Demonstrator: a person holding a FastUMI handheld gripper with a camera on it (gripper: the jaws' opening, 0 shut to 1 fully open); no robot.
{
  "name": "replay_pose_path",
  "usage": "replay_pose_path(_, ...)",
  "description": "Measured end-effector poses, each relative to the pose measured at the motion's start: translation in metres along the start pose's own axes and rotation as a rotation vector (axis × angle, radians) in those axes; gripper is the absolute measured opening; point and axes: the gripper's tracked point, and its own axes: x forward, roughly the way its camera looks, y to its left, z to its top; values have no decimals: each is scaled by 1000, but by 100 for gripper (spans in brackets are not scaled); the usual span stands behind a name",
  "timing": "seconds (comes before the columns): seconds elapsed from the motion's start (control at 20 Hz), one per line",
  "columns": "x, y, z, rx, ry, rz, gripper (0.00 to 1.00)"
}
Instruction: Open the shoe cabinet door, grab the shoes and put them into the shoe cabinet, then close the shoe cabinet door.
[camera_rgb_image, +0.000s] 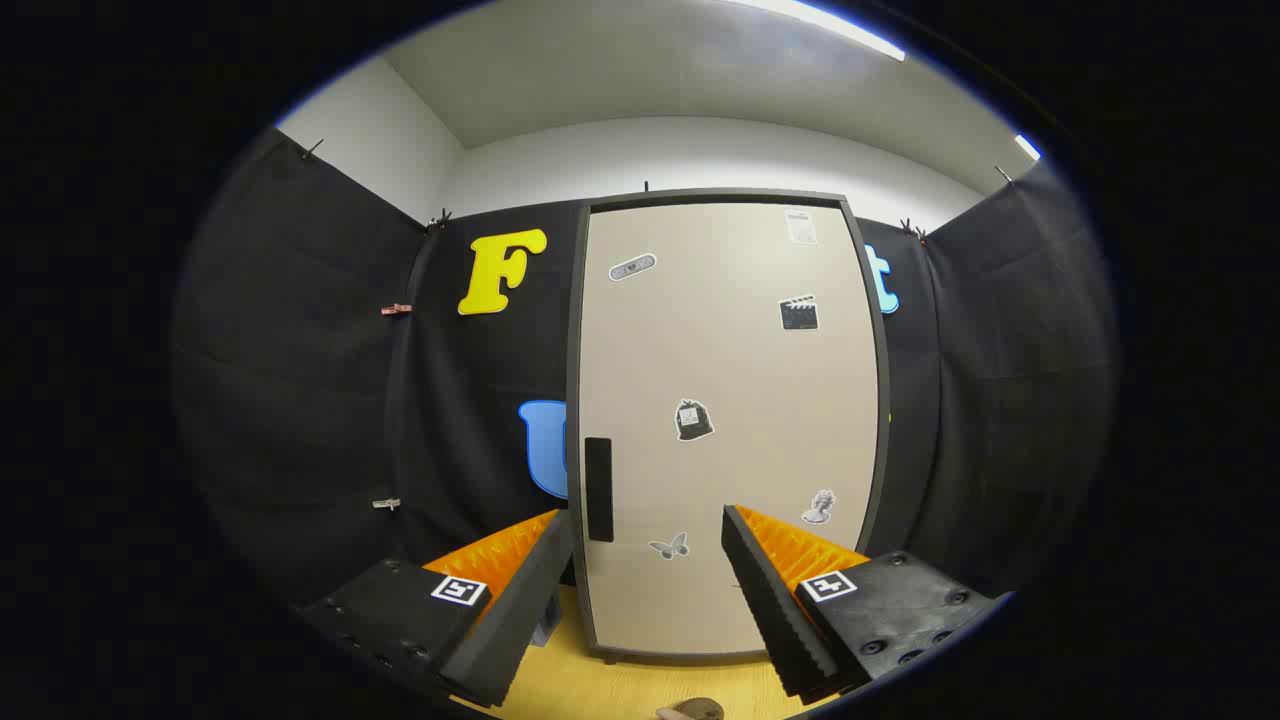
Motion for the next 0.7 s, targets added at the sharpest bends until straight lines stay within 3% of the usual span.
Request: replay_pose_path(0.7, 3, 0, -3, 12, 8, -5, 98)
